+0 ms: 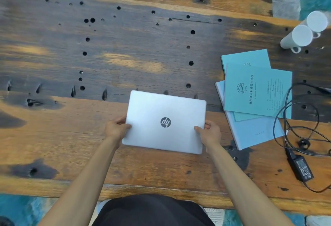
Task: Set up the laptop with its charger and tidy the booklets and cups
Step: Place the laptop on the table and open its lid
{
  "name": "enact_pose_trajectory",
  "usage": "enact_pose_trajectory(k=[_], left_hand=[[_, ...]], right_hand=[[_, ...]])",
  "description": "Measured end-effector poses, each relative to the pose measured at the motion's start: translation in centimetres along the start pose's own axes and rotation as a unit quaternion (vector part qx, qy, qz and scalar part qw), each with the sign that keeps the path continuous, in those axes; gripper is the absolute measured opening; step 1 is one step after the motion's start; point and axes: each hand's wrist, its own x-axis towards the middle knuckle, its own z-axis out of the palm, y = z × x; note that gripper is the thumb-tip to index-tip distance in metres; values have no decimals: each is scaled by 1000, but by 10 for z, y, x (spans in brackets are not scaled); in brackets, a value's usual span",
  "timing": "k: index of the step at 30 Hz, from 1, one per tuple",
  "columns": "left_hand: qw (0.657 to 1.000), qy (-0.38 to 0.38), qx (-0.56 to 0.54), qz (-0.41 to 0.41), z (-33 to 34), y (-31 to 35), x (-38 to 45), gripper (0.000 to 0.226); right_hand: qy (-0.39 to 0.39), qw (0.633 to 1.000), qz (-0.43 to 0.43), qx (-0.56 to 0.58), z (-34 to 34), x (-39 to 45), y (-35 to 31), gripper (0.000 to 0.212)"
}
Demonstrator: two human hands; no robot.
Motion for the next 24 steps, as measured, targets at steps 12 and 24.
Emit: enact_pose_trajectory(k=[12, 24], left_hand=[[986, -116, -48, 108, -24, -54, -32, 50], [941, -157, -300, 33, -24, -94, -48, 62]], right_hand=[[-102, 838, -400, -357, 25, -46, 2, 105], [-194, 653, -516, -518, 71, -36, -4, 113]])
